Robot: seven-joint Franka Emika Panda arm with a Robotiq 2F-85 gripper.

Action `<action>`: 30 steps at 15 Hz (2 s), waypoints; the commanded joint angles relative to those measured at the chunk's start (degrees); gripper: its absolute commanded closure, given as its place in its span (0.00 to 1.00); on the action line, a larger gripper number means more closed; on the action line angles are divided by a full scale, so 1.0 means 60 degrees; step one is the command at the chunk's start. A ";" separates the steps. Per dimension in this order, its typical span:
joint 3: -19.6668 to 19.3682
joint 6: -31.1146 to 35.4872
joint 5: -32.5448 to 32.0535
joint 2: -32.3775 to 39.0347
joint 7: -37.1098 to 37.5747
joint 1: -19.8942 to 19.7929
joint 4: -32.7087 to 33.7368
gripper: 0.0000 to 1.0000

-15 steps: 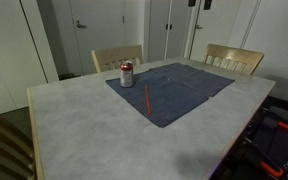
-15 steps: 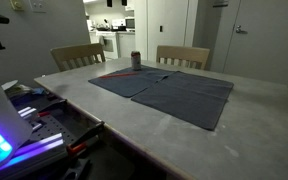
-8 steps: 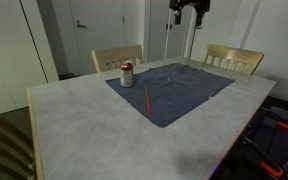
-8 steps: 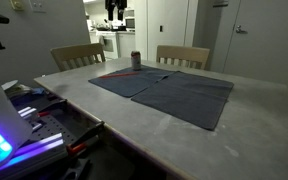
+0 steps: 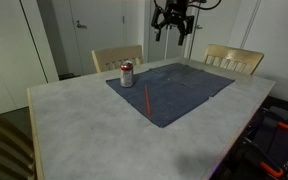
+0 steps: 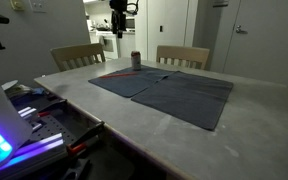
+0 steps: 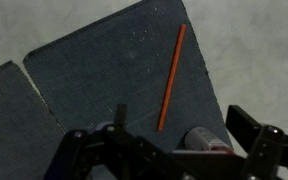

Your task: Put the straw in the can

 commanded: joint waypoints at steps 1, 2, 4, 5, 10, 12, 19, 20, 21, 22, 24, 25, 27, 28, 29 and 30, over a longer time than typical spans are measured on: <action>0.0056 0.0749 0.0104 0.0821 0.0291 0.0131 0.0200 0.00; 0.0052 0.0917 0.0024 0.1006 0.0352 0.0179 0.0238 0.00; 0.0069 0.1253 -0.0096 0.1418 0.0362 0.0324 0.0347 0.00; 0.0053 0.1372 -0.0173 0.1713 0.0386 0.0393 0.0465 0.00; -0.0080 0.1443 -0.0425 0.3043 0.0526 0.0687 0.1071 0.00; -0.0127 0.1382 -0.0448 0.3535 0.0576 0.0747 0.1252 0.00; -0.0133 0.0759 -0.0525 0.4253 0.0278 0.0811 0.1479 0.00; -0.0136 0.0728 -0.0531 0.4285 0.0273 0.0812 0.1525 0.00; -0.0137 0.0694 -0.0535 0.4283 0.0272 0.0811 0.1556 0.00; -0.0132 0.0846 -0.0520 0.4277 0.0308 0.0836 0.1508 0.00; -0.0203 0.1168 -0.0581 0.4369 0.0597 0.0955 0.1543 0.00; -0.0267 0.1275 -0.0658 0.4403 0.0769 0.1027 0.1582 0.00; -0.0389 0.1536 -0.0793 0.4437 0.1050 0.1173 0.1587 0.00; -0.0437 0.1679 -0.0864 0.4463 0.1133 0.1235 0.1593 0.00; -0.0495 0.1832 -0.0923 0.4503 0.1257 0.1303 0.1621 0.00; -0.0572 0.1947 -0.1016 0.4538 0.1400 0.1383 0.1654 0.00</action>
